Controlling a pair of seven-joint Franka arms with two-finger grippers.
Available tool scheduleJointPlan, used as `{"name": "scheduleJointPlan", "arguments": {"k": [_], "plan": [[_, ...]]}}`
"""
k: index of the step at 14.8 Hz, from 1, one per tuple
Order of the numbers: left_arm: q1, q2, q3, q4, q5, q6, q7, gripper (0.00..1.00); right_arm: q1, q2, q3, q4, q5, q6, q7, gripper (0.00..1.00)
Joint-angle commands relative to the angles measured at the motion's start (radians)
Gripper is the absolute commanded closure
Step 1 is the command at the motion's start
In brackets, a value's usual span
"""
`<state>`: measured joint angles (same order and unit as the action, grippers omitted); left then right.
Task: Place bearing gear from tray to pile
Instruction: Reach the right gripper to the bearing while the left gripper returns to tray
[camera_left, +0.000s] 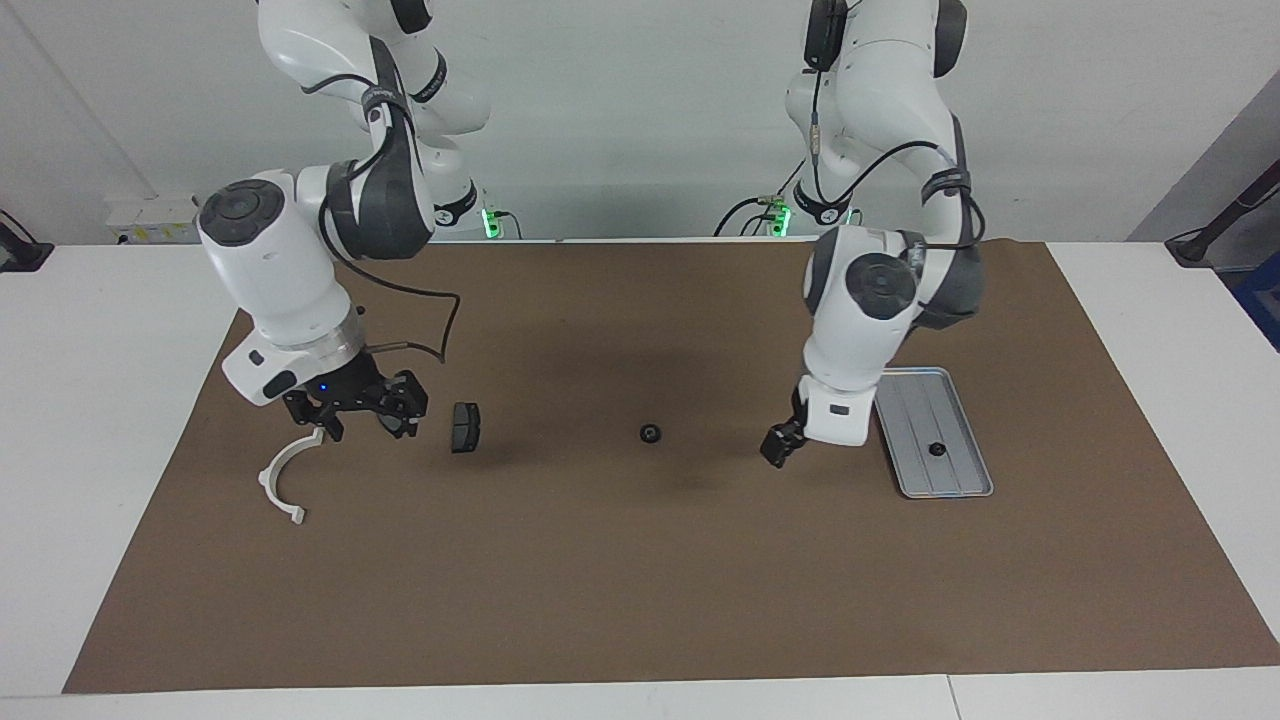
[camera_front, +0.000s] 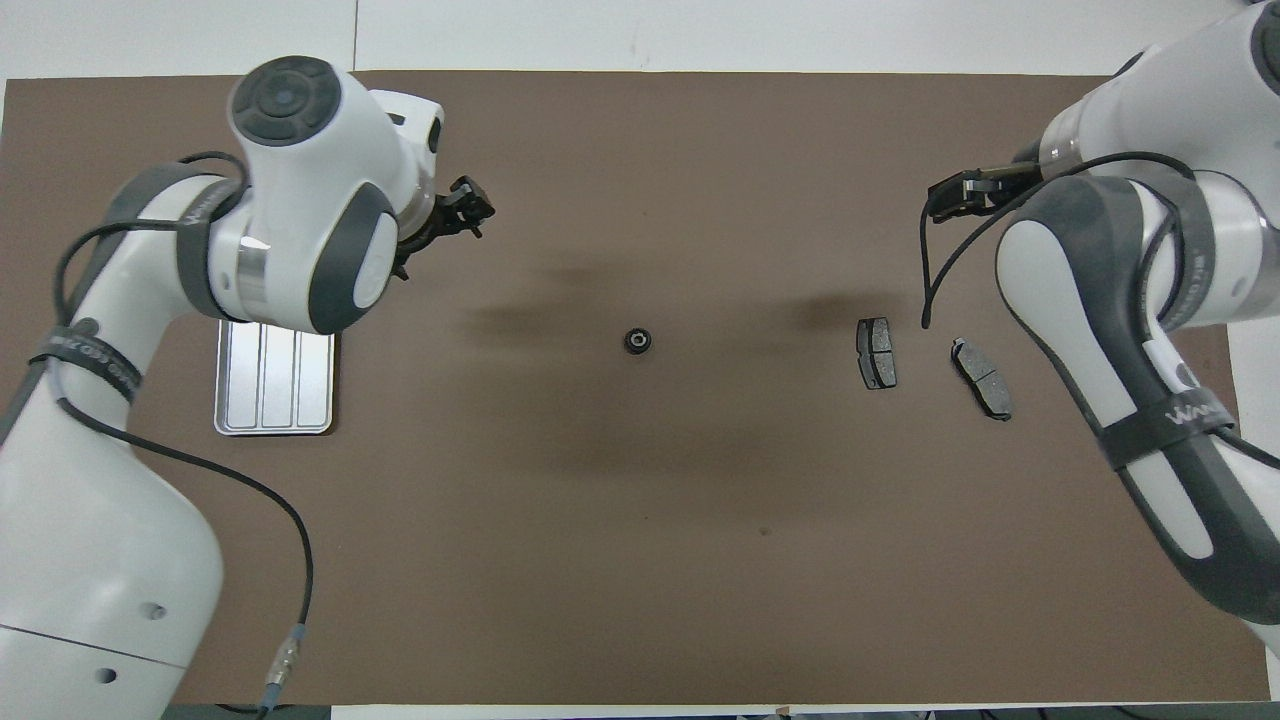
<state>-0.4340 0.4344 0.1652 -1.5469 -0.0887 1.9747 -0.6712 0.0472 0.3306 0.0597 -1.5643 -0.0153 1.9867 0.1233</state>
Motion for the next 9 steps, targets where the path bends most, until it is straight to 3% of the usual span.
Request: {"name": "scheduleJointPlan", "arguments": {"k": [1,5,9], "plan": [[0.092,-0.095,-0.010,-0.137,0.009,0.004,0.210,0.00,0.115,0.015,0.003,0.011,-0.054,0.007,0.229,0.01],[0.172,-0.108,-0.007,-0.170,0.011,0.009,0.431,0.00,0.287,0.015,0.003,-0.026,-0.058,0.011,0.422,0.01],[0.210,-0.115,0.002,-0.214,0.012,0.065,0.539,0.00,0.391,0.018,0.005,-0.057,-0.054,0.015,0.528,0.01]]}}
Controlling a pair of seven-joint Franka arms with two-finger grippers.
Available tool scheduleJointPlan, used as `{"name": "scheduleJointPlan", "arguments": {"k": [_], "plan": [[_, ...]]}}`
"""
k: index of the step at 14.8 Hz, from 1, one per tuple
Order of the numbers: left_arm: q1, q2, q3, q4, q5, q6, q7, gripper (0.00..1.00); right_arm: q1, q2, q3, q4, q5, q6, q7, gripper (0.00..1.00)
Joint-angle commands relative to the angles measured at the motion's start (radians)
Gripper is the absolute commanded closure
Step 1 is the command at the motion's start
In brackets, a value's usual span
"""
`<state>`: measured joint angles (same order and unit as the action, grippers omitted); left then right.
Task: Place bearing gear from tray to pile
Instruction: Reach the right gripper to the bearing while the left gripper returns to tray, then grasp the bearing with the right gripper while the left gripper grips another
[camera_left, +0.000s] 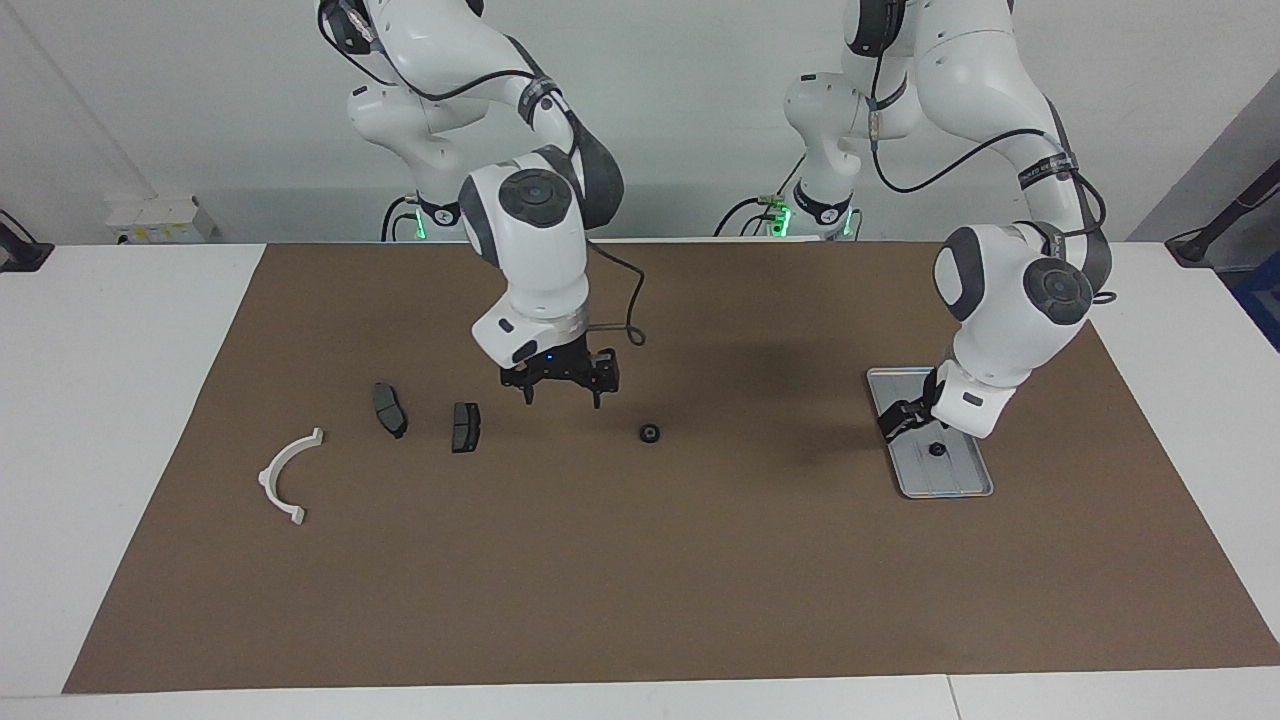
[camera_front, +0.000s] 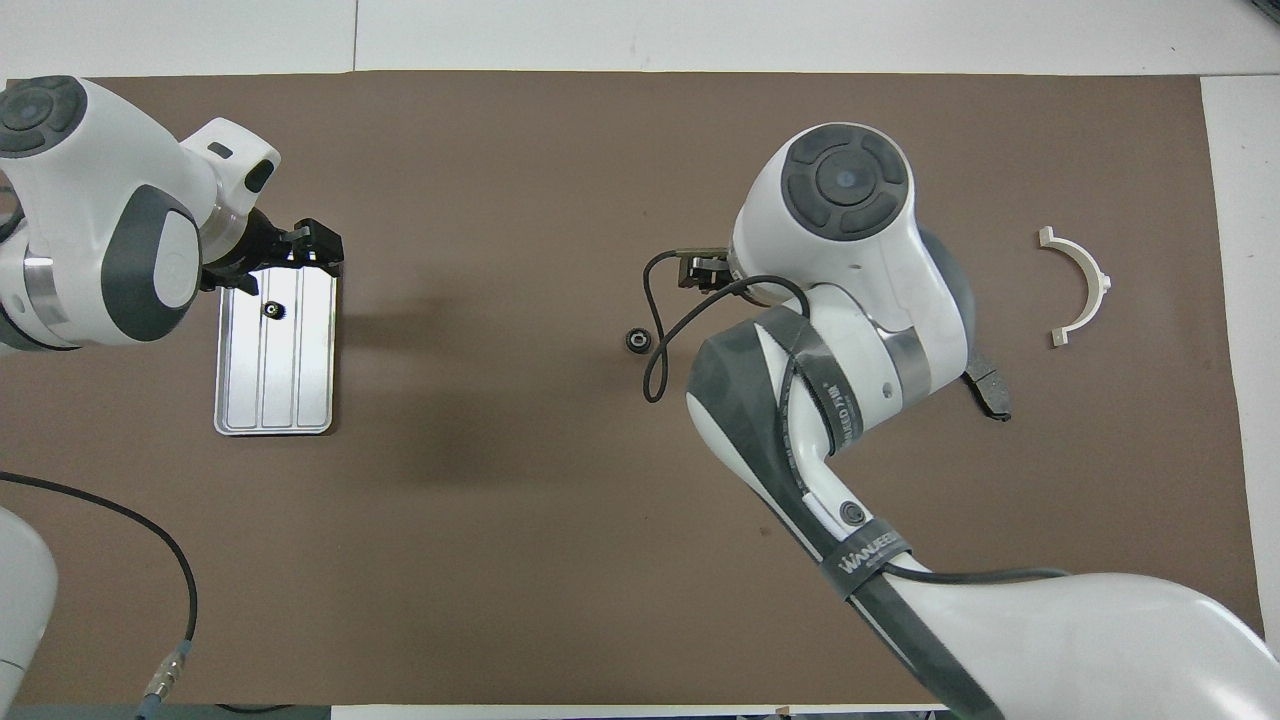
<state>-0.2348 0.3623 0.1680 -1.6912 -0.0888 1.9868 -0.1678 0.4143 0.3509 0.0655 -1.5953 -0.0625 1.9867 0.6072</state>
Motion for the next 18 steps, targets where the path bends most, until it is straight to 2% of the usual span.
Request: {"name": "scheduleJointPlan", "arguments": {"k": [1,2,4,9,12,14,18], "plan": [[0.012,-0.045,0.001,-0.088,0.012,0.073,0.036,0.01,0.047,0.006,-0.001,-0.029,-0.007,0.033,0.071,0.01],[0.014,-0.045,0.001,-0.097,0.012,0.090,0.037,0.11,0.061,0.016,-0.001,-0.037,-0.005,0.058,0.083,0.01],[0.035,-0.040,0.004,-0.110,0.012,0.113,0.069,0.21,0.086,0.039,-0.001,-0.037,0.001,0.084,0.091,0.01],[0.071,-0.036,0.005,-0.174,0.014,0.181,0.154,0.32,0.123,0.117,-0.001,-0.011,0.007,0.175,0.097,0.01],[0.087,-0.034,0.004,-0.186,0.093,0.190,0.183,0.43,0.110,0.145,-0.001,-0.011,0.004,0.210,0.094,0.01],[0.089,-0.032,0.004,-0.196,0.096,0.194,0.183,0.48,0.103,0.154,-0.001,-0.011,0.004,0.212,0.083,0.01],[0.089,-0.036,0.002,-0.231,0.098,0.248,0.182,0.49,0.096,0.183,-0.001,-0.009,0.001,0.235,0.079,0.01]]}}
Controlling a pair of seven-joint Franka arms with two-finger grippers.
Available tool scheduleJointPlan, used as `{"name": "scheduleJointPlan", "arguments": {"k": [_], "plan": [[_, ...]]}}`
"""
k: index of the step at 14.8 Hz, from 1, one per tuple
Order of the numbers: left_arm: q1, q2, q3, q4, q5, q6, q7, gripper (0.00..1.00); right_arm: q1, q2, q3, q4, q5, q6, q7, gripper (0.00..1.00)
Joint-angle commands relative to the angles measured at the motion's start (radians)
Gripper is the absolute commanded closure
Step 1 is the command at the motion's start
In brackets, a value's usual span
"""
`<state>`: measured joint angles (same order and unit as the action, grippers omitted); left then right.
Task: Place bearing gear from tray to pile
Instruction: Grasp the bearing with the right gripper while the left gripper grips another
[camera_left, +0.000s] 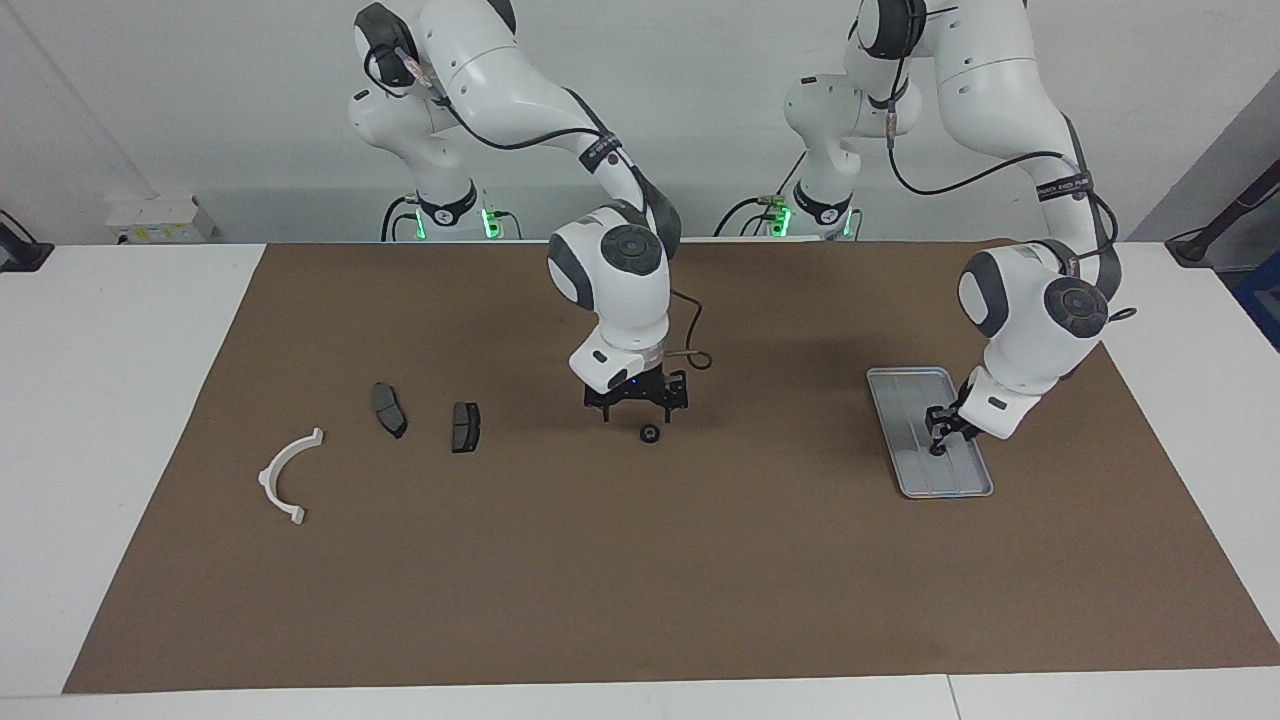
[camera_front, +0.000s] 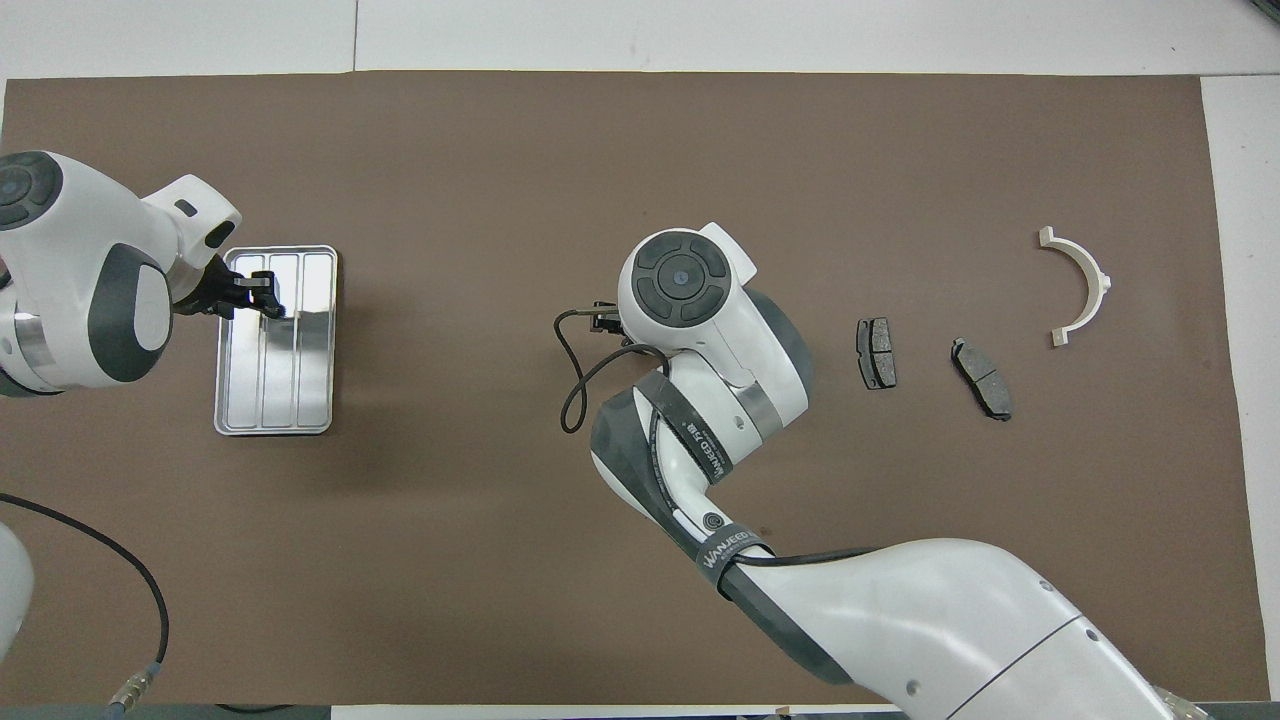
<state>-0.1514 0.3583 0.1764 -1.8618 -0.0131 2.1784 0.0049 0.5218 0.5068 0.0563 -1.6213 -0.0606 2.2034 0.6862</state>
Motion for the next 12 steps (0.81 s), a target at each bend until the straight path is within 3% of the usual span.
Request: {"name": "scheduleJointPlan", "arguments": {"k": [1,4,12], "plan": [[0.009,-0.030,-0.006,-0.075,0.022,0.093,0.009,0.48,-0.011,0.036,0.008,0.017,-0.002,0.022,-0.001,0.01],[0.013,-0.007,-0.006,-0.086,0.018,0.156,0.000,0.47,-0.003,0.056,0.008,0.020,0.001,0.044,-0.001,0.01],[0.030,0.001,-0.008,-0.074,-0.047,0.147,-0.005,0.47,0.014,0.062,0.008,0.020,0.007,0.038,0.001,0.01]]}}
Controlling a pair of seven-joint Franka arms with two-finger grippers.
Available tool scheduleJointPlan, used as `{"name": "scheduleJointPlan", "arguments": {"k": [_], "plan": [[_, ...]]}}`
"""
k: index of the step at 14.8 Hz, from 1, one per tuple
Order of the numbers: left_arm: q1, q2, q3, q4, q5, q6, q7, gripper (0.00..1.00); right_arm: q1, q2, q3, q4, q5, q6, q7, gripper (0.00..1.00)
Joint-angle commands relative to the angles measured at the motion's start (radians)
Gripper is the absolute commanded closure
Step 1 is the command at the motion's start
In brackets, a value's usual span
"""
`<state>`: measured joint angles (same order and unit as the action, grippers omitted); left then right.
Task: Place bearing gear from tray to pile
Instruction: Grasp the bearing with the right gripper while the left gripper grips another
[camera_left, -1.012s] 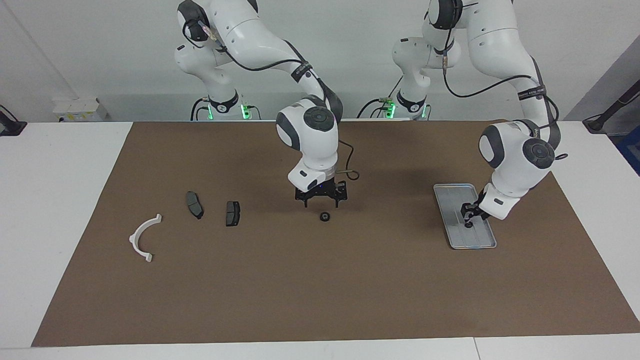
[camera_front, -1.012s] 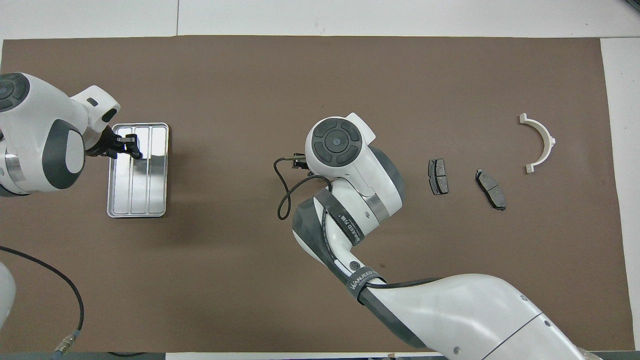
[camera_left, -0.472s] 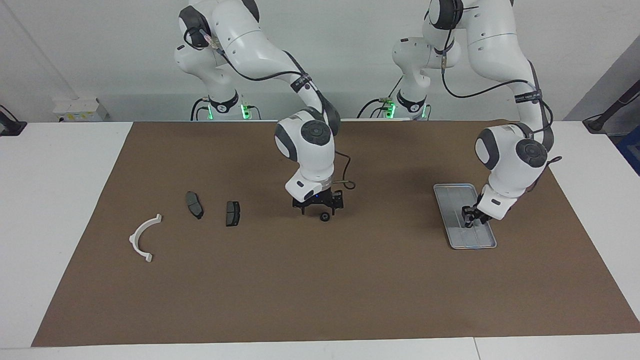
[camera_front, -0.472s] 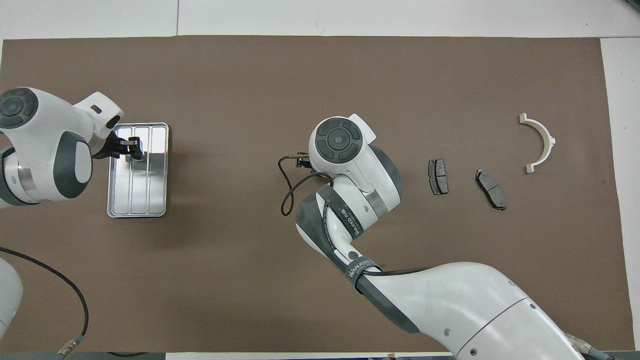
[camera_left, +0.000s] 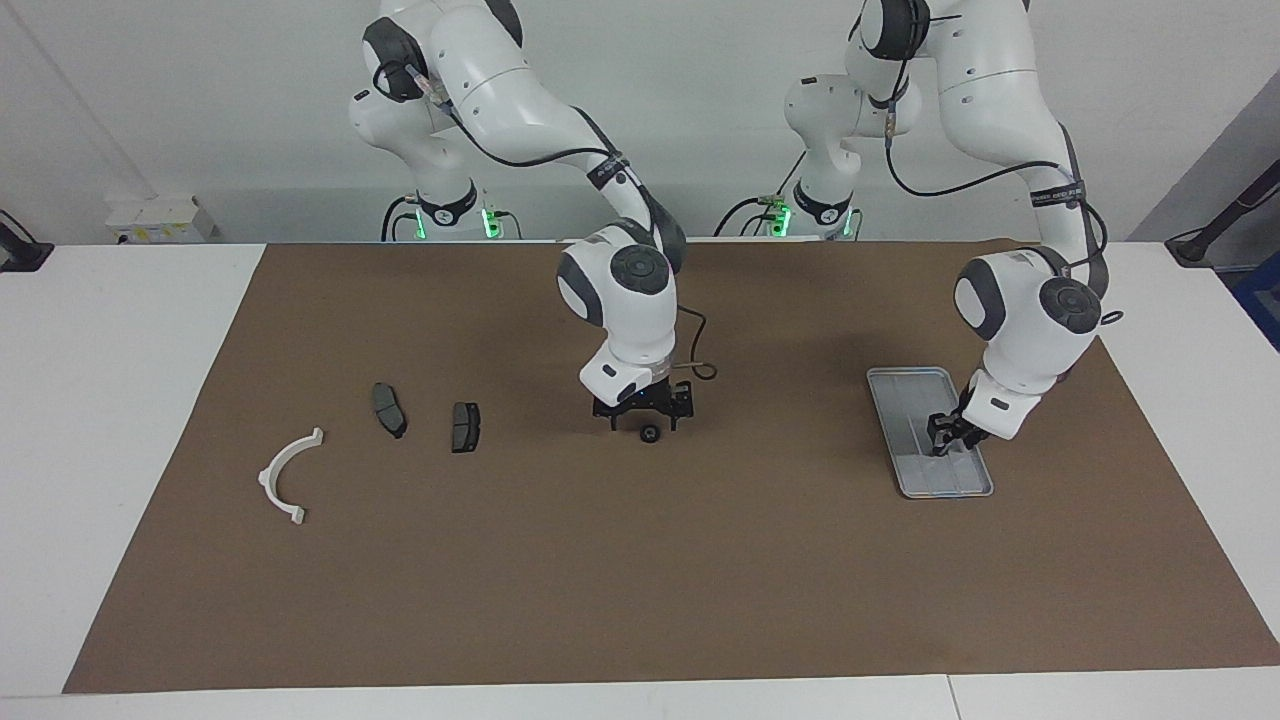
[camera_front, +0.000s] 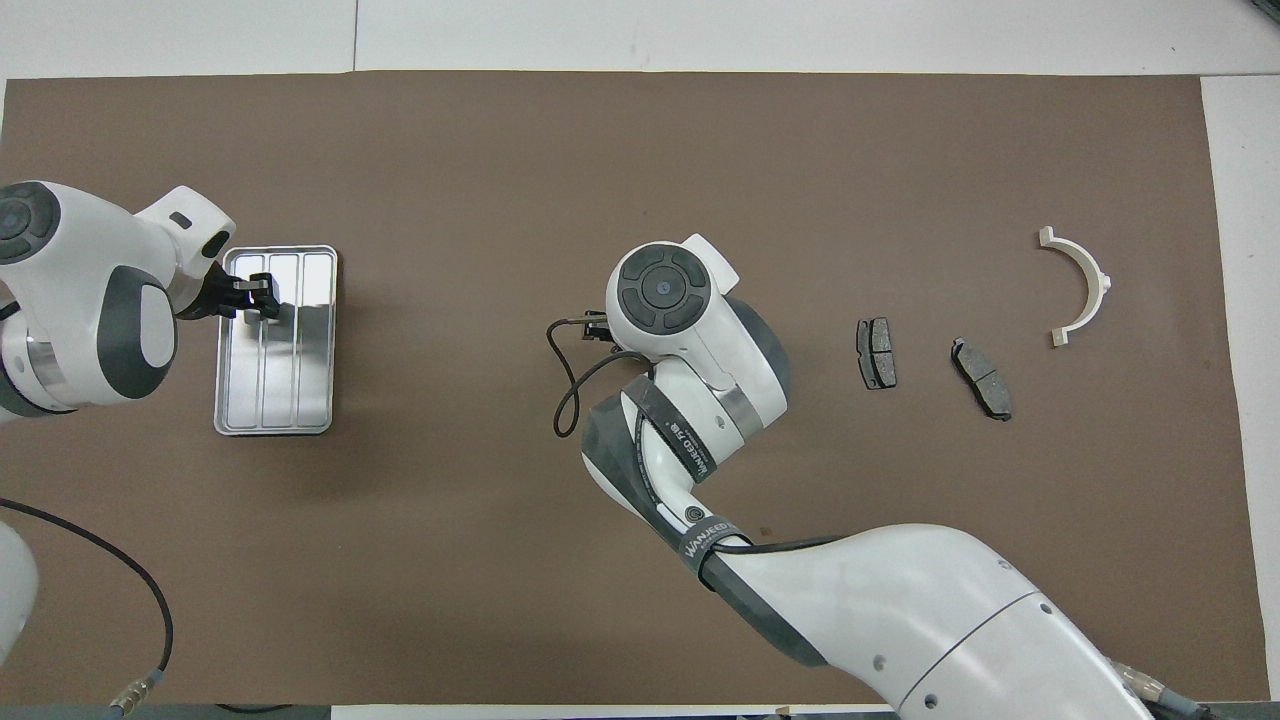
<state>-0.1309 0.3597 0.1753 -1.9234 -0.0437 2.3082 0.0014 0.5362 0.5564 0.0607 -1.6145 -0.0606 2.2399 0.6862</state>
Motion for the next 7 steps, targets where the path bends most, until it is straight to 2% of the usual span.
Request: {"name": "scheduleJointPlan", "arguments": {"k": [1,4,7], "plan": [[0.008,-0.001,-0.007,-0.009,-0.018,0.014,-0.003,0.47,-0.001,0.013,0.005,0.010,0.007,0.001,0.001,0.01],[0.002,0.004,-0.007,0.020,-0.088,-0.009,-0.003,0.47,0.001,0.016,0.005,0.008,0.010,0.006,0.003,0.01],[0.001,0.005,-0.007,0.023,-0.091,-0.006,-0.004,0.47,0.001,0.019,0.005,0.002,0.016,0.006,0.001,0.01]]}}
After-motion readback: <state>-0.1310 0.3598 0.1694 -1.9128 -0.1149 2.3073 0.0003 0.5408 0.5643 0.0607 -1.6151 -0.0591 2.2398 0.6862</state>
